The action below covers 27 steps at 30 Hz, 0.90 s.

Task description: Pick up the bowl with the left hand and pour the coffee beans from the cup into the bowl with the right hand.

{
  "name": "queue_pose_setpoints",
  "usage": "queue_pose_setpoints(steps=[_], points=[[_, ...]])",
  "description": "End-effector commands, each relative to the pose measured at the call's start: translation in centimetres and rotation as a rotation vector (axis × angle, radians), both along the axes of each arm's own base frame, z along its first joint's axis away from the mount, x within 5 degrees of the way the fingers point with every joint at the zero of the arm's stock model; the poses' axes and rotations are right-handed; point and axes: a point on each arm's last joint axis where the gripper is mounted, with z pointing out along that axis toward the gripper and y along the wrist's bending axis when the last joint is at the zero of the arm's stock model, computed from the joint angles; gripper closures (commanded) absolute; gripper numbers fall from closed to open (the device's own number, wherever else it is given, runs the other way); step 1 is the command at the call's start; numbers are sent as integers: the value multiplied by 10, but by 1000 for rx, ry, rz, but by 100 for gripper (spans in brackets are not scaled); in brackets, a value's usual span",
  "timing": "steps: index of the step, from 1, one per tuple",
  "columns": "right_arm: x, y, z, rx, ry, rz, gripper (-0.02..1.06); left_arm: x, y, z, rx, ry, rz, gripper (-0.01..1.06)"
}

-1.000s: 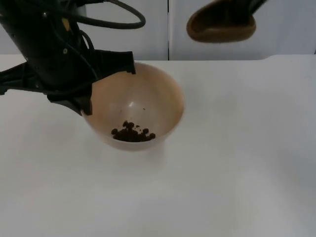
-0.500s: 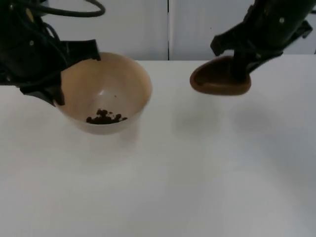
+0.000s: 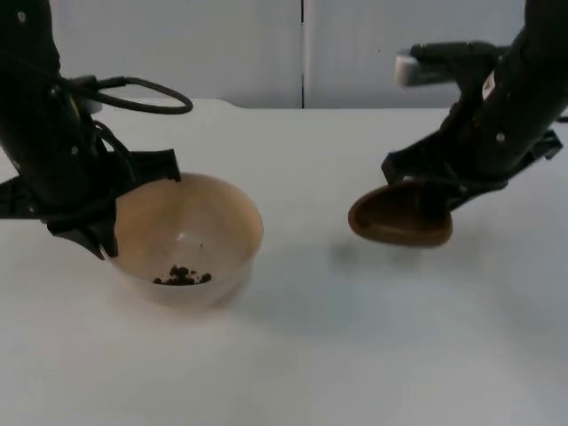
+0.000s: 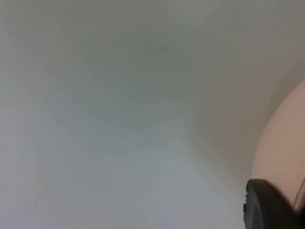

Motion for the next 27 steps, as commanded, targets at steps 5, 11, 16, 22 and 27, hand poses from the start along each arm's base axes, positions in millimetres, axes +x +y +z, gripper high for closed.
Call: queue_pose_setpoints(steps=[5,11,16,22,27], points=[[2,-1,-30,-15,42,-22,105,3,-1,-1,-18,-19,13,105],[2,-1,-56,-35,86,-28,105,4,-1,-1,-20,-24,13,105],[1,-1,-70,-45,113,-38,105,4,-1,-1,-17,-29,10,105],[1,-2,-73,-48,121,-43,105,4,-1,-2,-14,-28,7,105],[1,-2,-73,-48,121,-43,105,4,0,-3,-10,-25,5,105]])
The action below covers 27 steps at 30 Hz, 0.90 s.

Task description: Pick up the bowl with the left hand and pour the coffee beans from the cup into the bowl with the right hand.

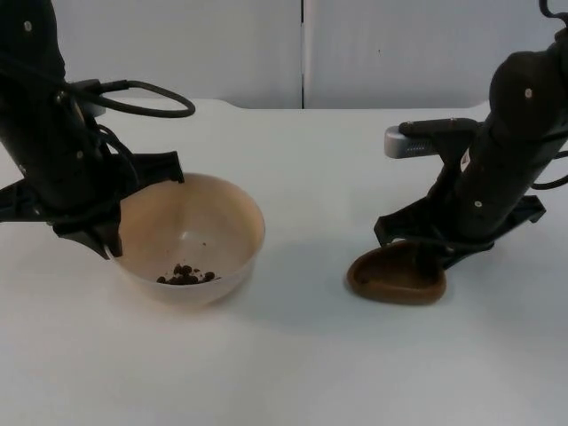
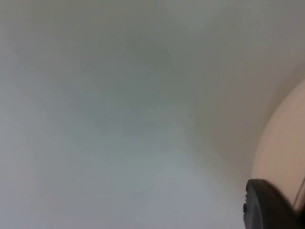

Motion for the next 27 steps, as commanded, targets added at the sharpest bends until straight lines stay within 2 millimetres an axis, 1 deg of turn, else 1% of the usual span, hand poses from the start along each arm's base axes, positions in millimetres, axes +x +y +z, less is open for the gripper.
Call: queue_pose_setpoints(steps=[1,7,12,20,22,24,25,27], points=[[-1,-3,-11,-14,22,-3,105,1,0,-1,-2,-6,2,105],[-1,-3,-11,-14,22,-3,105,-1,2,-15,23,63,-5,105],[-1,-3,-11,-13,22,-6,105,0,4,-18,59,60,-37,105],[0,-2,-10,-9,15,-7,103,0,4,-19,61,56,-41,105],[0,-2,-10,-7,13,-8,99,1,4,-19,60,52,-41,105],[0,-2,-10,-3,11,-15,90,1,4,-19,58,44,-41,105],[0,-2,-10,-3,11,-15,90,1,4,-19,58,44,-41,105],[1,-2,-10,-1,10,-17,78,2,4,-18,55,35,-41,105]])
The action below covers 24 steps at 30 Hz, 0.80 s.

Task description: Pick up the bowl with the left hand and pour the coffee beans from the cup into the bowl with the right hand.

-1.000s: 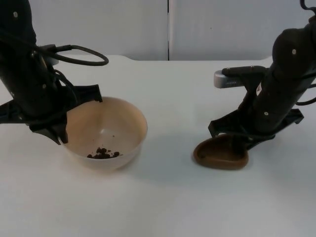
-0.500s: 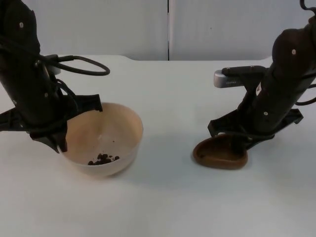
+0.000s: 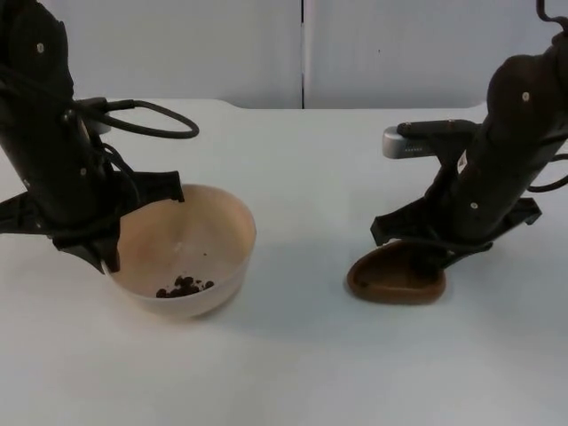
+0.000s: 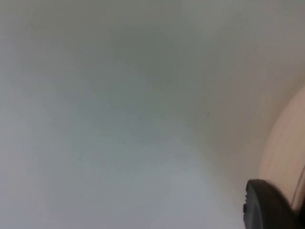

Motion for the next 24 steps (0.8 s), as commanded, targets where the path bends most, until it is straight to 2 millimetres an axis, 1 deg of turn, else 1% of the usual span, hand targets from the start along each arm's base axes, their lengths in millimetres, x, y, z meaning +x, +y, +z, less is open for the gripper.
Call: queue_pose_setpoints(steps=[1,2,3,4,5,6,8,9,10,11,12,13,14,15,17,20,21,24], points=[[0,-2,-8,-9,17,-7,71,1,2,-3,17,-1,-16,105],[0,-2,-8,-6,13,-9,64,2,1,-3,14,-4,-14,104],[1,-2,-7,0,6,-17,57,2,1,-3,14,-6,-14,99],[1,-2,-7,0,6,-17,57,2,1,-3,14,-6,-14,99],[2,-1,-4,9,-8,-24,46,2,1,-3,12,-8,-13,89],[3,-1,-2,15,-19,-24,39,2,1,-2,11,-10,-13,80],[4,0,5,26,-41,-24,29,2,1,-3,8,-7,-9,56],[4,0,5,26,-41,-24,29,2,1,-3,8,-7,-9,56],[4,0,6,27,-47,-22,26,2,1,-3,8,-5,-8,50],[5,0,11,33,-61,-21,26,1,1,-2,8,-5,-8,38],[5,0,15,34,-69,-16,26,1,1,-1,5,-6,-6,30],[5,0,17,36,-74,-16,26,1,1,0,3,-6,-4,27],[5,0,24,40,-81,-16,26,1,1,4,-1,-15,-2,21],[5,0,24,40,-81,-16,26,1,1,4,-1,-15,-2,21],[4,-1,38,50,-100,-14,26,1,1,12,-8,-36,-1,16],[1,-2,63,64,-132,-7,26,0,1,29,-23,-84,1,16],[1,-2,63,64,-132,-7,26,0,1,29,-23,-84,1,16],[-5,-5,93,75,-169,11,26,-3,2,52,-35,-146,-16,16]])
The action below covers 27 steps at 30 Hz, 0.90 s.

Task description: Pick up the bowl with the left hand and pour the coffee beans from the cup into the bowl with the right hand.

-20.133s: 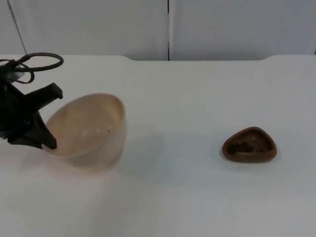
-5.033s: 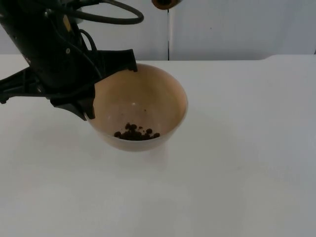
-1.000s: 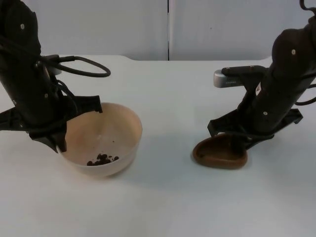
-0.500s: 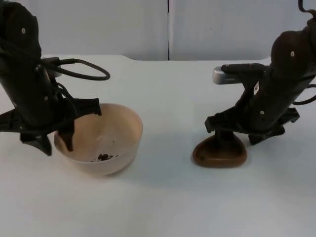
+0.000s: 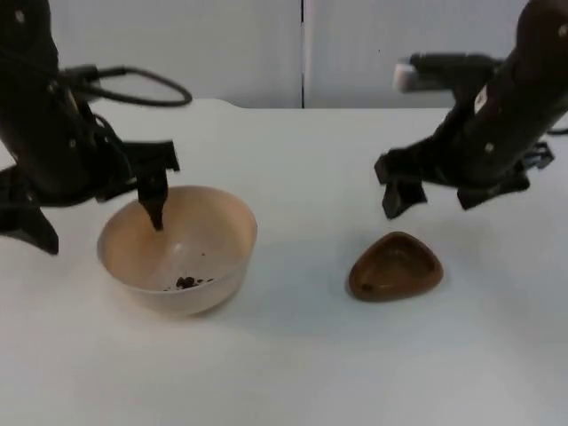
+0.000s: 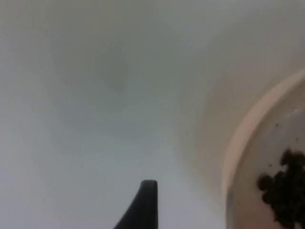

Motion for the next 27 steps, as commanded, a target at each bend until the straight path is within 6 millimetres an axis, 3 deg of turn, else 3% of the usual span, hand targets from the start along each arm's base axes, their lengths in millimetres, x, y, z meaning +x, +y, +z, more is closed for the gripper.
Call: queue_pose_setpoints(steps=[1,2,7,8,14,15,19,23,27], points=[[-7,-5,34,11,-43,14,26,-3,2,26,-7,-70,-42,16],[-7,-5,34,11,-43,14,26,-3,2,26,-7,-70,-42,16],[-24,-14,86,25,-120,53,26,-14,4,64,-6,-168,-114,16],[-24,-14,86,25,-120,53,26,-14,4,64,-6,-168,-114,16],[-49,-27,144,70,-223,59,26,-28,8,103,-24,-290,-136,16],[-49,-27,144,70,-223,59,26,-28,8,103,-24,-290,-136,16],[-69,-36,176,89,-292,79,26,-39,9,127,-33,-368,-199,16],[-86,-44,194,100,-332,87,26,-52,12,147,-36,-421,-211,16],[-100,-52,197,97,-348,99,26,-62,14,159,-28,-450,-248,16]])
